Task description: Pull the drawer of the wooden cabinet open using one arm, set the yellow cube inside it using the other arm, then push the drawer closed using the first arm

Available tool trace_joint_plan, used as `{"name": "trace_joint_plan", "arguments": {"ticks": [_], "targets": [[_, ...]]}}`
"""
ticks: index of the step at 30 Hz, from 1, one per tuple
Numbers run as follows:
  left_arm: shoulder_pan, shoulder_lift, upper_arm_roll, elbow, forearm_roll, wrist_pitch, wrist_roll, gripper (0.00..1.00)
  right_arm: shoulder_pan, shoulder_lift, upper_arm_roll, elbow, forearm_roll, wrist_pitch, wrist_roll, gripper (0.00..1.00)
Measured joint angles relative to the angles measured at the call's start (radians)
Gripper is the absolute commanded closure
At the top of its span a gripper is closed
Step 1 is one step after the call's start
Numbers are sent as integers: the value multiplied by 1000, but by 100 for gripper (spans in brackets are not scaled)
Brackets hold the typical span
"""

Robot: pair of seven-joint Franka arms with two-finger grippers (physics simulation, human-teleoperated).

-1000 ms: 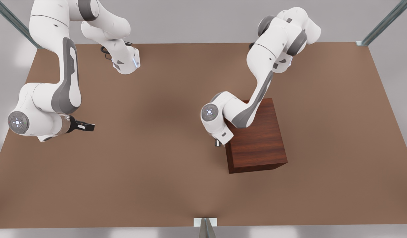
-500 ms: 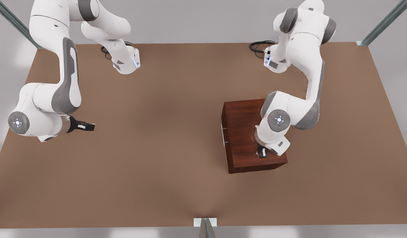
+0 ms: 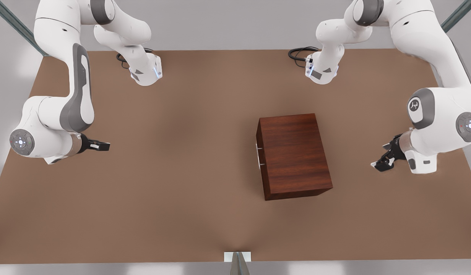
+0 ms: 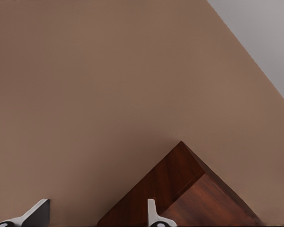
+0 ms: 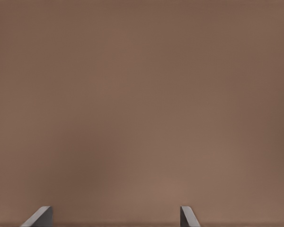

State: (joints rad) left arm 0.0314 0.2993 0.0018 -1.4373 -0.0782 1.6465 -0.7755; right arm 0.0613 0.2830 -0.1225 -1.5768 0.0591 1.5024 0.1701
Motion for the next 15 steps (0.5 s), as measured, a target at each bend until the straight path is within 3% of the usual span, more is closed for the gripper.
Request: {"name": "trace_joint_plan", "arguments": {"ticks": [15], "targets": [[-25,-28,-11,-18,11,107,535,0,0,0,0,1,0,-2,-3,0]]}}
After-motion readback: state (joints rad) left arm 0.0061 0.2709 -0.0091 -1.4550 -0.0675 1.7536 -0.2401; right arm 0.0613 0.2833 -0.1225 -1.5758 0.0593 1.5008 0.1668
